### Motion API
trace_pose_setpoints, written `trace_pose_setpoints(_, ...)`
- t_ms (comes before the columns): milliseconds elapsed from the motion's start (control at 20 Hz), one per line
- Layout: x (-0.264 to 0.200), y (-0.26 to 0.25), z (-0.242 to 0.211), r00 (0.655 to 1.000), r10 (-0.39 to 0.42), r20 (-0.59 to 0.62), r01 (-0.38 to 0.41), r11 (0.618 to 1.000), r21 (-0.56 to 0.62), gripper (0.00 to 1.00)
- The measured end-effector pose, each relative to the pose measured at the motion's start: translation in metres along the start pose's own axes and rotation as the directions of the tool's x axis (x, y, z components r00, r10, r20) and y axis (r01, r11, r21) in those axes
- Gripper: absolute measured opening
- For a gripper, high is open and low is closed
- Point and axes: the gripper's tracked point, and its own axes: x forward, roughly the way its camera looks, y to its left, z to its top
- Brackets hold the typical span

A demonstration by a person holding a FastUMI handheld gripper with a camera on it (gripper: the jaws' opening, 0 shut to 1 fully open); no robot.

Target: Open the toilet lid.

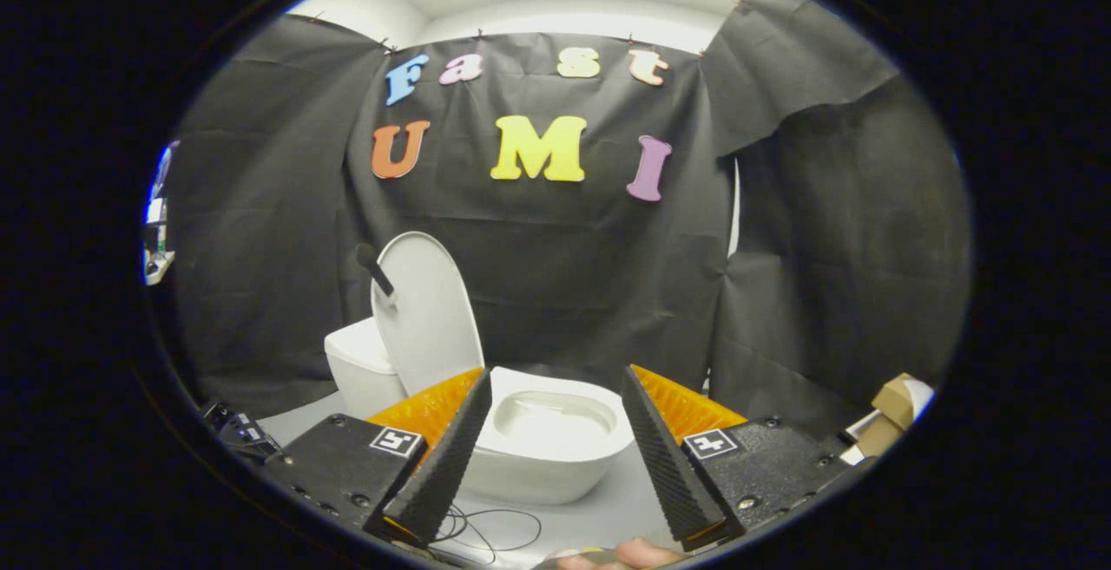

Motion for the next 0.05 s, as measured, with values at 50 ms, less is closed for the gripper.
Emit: trace_pose_setpoints(50,-0.0018,-0.0084,-0.0072,1.0,-0.008,-0.003,0.008,1.0,0.008,0.95)
